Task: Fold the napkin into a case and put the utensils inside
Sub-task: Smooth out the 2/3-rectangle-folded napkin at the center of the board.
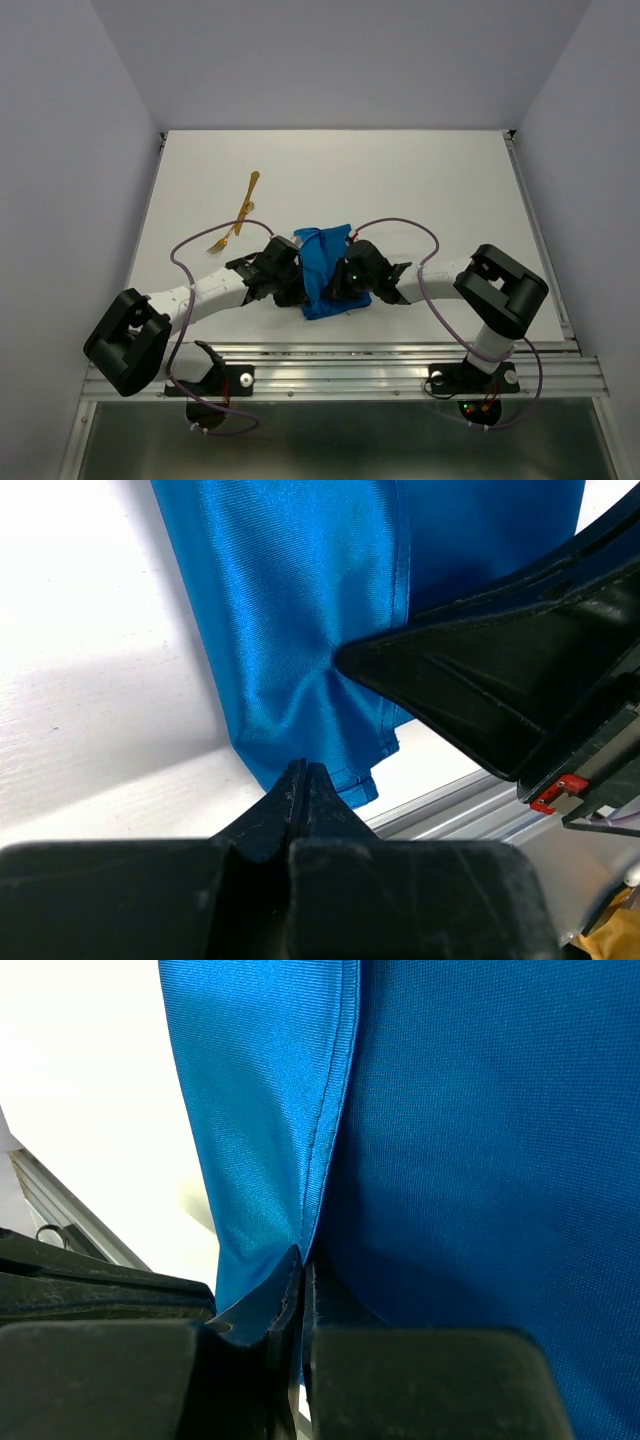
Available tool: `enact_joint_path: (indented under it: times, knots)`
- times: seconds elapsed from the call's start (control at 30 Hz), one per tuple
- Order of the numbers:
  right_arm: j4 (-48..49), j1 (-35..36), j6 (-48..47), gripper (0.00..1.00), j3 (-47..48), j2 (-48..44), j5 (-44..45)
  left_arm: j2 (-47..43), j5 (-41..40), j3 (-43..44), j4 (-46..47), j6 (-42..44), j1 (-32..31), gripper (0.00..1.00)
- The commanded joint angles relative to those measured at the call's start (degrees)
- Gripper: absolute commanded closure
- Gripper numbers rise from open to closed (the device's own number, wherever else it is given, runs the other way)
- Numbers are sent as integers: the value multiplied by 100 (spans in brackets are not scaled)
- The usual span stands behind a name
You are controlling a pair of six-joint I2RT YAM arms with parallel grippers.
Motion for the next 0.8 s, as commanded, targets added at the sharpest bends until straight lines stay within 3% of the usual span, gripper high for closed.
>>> enact_joint_path:
  times: [0.0,0.43,0.77]
  knots:
    - [-59,41,-60,99,41,-8,208,-15,41,-61,-83,5,-43,100]
    - [-59,41,-60,99,23,-26,225,390,-197,-211,6,5,-69,100]
    - [-59,41,-69,99,41,-52,243,-269,-355,501,-688,278,-69,100]
